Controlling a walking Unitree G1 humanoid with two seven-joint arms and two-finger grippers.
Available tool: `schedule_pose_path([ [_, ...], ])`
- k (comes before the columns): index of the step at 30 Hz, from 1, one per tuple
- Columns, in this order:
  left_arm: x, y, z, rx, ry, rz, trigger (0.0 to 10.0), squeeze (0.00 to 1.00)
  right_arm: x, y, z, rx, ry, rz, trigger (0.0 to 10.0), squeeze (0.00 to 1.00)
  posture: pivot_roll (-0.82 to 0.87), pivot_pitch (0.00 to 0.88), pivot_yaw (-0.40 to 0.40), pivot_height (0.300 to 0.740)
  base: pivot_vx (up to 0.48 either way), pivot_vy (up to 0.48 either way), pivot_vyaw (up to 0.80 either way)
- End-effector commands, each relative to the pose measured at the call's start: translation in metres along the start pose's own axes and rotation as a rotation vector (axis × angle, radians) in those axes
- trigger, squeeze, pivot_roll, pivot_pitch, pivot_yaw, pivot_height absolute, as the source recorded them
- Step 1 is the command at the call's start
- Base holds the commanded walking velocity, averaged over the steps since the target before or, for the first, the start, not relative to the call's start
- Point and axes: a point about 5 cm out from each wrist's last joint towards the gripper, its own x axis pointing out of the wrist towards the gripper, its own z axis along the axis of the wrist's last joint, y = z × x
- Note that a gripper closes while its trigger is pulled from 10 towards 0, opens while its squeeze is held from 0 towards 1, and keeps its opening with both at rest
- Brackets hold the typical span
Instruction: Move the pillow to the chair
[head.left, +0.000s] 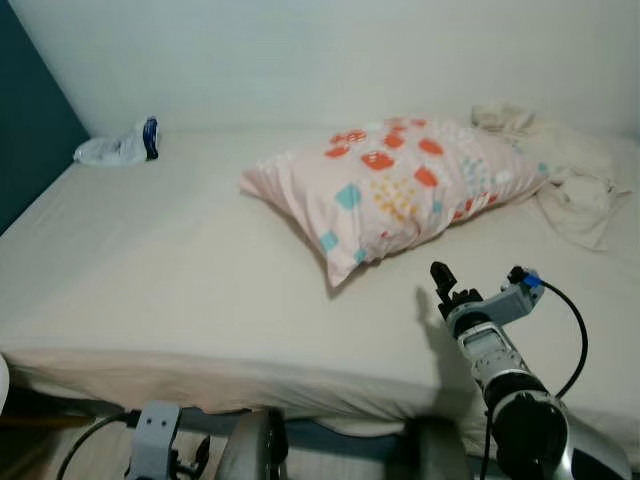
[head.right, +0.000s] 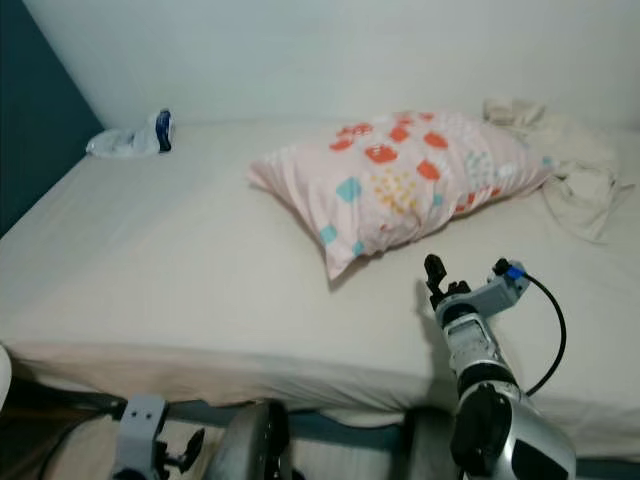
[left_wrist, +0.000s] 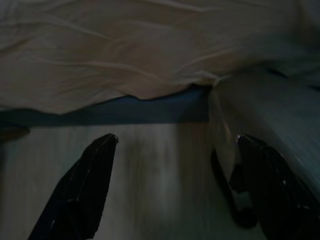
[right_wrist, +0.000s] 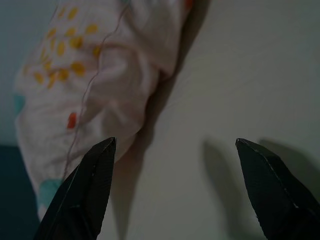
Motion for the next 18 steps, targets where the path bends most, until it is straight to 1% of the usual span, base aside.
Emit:
schedule_pose_path([
  [1, -0.006, 0.006, 0.006, 0.043, -0.016, -0.02, 10.0, 0.0, 0.005, 0.014, -0.005, 0.038, 0.016, 0.061, 10.0, 0.0, 0.29, 0.29, 0.143, 0.57, 0.0, 0.0, 0.0],
  [4, -0.012, 0.003, 0.013, 0.06, -0.049, -0.046, 10.0, 0.0, 0.009, 0.025, -0.003, 0.08, 0.001, 0.12, 10.0, 0.0, 0.3, 0.311, 0.162, 0.57, 0.0, 0.0, 0.0],
  [8, -0.023, -0.006, 0.021, 0.113, -0.075, -0.117, 10.0, 0.0, 0.014, 0.047, 0.003, 0.126, -0.033, 0.263, 10.0, 0.0, 0.32, 0.354, 0.193, 0.57, 0.0, 0.0, 0.0],
  [9, -0.023, -0.006, 0.021, 0.113, -0.075, -0.117, 10.0, 0.0, 0.014, 0.047, 0.003, 0.126, -0.033, 0.263, 10.0, 0.0, 0.32, 0.354, 0.193, 0.57, 0.0, 0.0, 0.0],
  [11, -0.031, -0.011, 0.024, 0.121, -0.076, -0.138, 10.0, 0.0, 0.017, 0.056, 0.007, 0.141, -0.046, 0.304, 10.0, 0.0, 0.33, 0.375, 0.208, 0.57, 0.0, 0.0, 0.0],
  [12, -0.031, -0.011, 0.024, 0.121, -0.076, -0.138, 10.0, 0.0, 0.017, 0.056, 0.007, 0.141, -0.046, 0.304, 10.0, 0.0, 0.33, 0.375, 0.208, 0.57, 0.0, 0.0, 0.0],
  [15, -0.042, -0.017, 0.026, 0.12, -0.058, -0.163, 10.0, 0.0, 0.02, 0.066, 0.014, 0.161, -0.073, 0.344, 10.0, 0.0, 0.34, 0.399, 0.221, 0.57, 0.0, 0.0, 0.0],
  [18, -0.052, -0.022, 0.025, 0.119, -0.032, -0.182, 10.0, 0.0, 0.023, 0.081, 0.027, 0.18, -0.115, 0.413, 10.0, 0.0, 0.35, 0.411, 0.222, 0.57, 0.0, 0.0, 0.0],
])
